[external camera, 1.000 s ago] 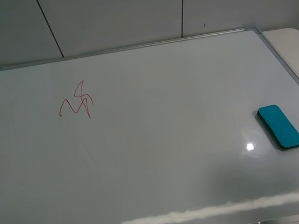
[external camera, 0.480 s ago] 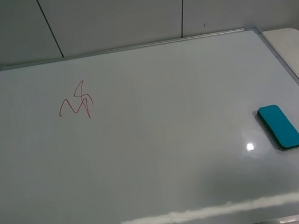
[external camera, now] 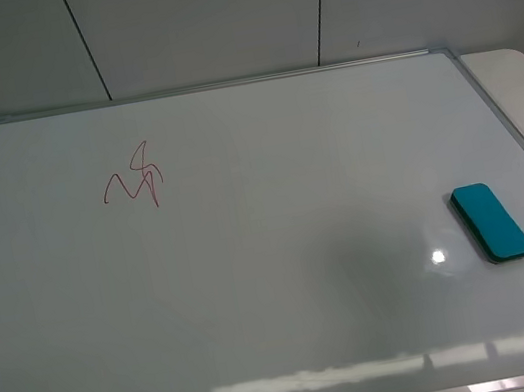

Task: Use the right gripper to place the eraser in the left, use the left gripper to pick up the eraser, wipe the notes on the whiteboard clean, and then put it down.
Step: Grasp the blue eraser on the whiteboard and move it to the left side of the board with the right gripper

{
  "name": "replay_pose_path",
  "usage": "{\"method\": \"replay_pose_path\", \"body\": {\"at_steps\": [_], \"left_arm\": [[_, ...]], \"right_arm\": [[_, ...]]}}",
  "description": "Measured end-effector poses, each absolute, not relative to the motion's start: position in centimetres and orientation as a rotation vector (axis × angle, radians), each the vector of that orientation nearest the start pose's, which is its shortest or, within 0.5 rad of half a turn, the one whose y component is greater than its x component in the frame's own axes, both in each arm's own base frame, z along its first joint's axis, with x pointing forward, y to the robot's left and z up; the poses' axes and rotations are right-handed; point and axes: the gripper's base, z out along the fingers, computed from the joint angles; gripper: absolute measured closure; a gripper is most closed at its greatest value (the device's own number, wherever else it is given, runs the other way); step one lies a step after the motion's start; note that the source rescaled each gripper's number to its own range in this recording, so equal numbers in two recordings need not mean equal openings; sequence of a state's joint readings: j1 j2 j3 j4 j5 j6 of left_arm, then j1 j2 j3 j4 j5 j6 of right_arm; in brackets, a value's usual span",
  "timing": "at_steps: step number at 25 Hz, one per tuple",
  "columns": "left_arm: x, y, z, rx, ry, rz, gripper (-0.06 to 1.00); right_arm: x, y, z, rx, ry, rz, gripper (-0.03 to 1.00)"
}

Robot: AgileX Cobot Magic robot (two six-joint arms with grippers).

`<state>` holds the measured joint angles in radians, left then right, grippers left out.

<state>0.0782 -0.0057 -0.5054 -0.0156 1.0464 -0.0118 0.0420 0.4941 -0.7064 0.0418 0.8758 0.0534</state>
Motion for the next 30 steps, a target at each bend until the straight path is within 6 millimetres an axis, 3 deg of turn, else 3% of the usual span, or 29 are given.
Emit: {"method": "replay_pose_path", "body": {"at_steps": [2,6,12,18,20,21,23,25,27,30], "left_arm": [[-0.6,-0.2,28.0,-0.09,2.017,0.024,-0.06],[-0.6,-0.2,28.0,-0.09,2.017,0.024,-0.06],[-0.6,-0.2,28.0,-0.09,2.017,0.025,-0.06],[-0.6,-0.2,28.0,-0.09,2.017,0.025,-0.06],[-0.6,-0.2,28.0,-0.09,2.017,0.025,-0.06],[-0.6,-0.2,28.0,-0.09,2.017,0.025,-0.06],[-0.6,-0.2,28.0,-0.09,2.017,0.025,-0.06],[-0.6,-0.2,28.0,-0.09,2.017,0.025,-0.06],[-0.6,-0.2,28.0,-0.09,2.017,0.025,-0.06],[-0.6,-0.2,28.0,-0.09,2.017,0.025,-0.06]], "right_arm": [[10.2,0.7,34.1,0.029,2.187,0.106,-0.03],[15.1,0.9,33.2,0.035,2.349,0.099,-0.03],[20.5,1.2,28.2,0.044,2.667,0.087,-0.03],[23.0,3.4,23.7,-0.032,2.88,0.137,0.04],[23.3,4.0,22.9,-0.054,2.915,0.145,0.15],[23.4,4.3,22.5,-0.047,2.937,0.153,0.27],[23.4,4.6,22.1,-0.026,2.978,0.159,0.62],[23.4,4.7,21.8,-0.007,2.997,0.159,0.83],[23.3,4.6,21.8,-0.008,3.002,0.148,0.91],[23.2,4.4,21.7,-0.01,3.026,0.119,0.96]]}}
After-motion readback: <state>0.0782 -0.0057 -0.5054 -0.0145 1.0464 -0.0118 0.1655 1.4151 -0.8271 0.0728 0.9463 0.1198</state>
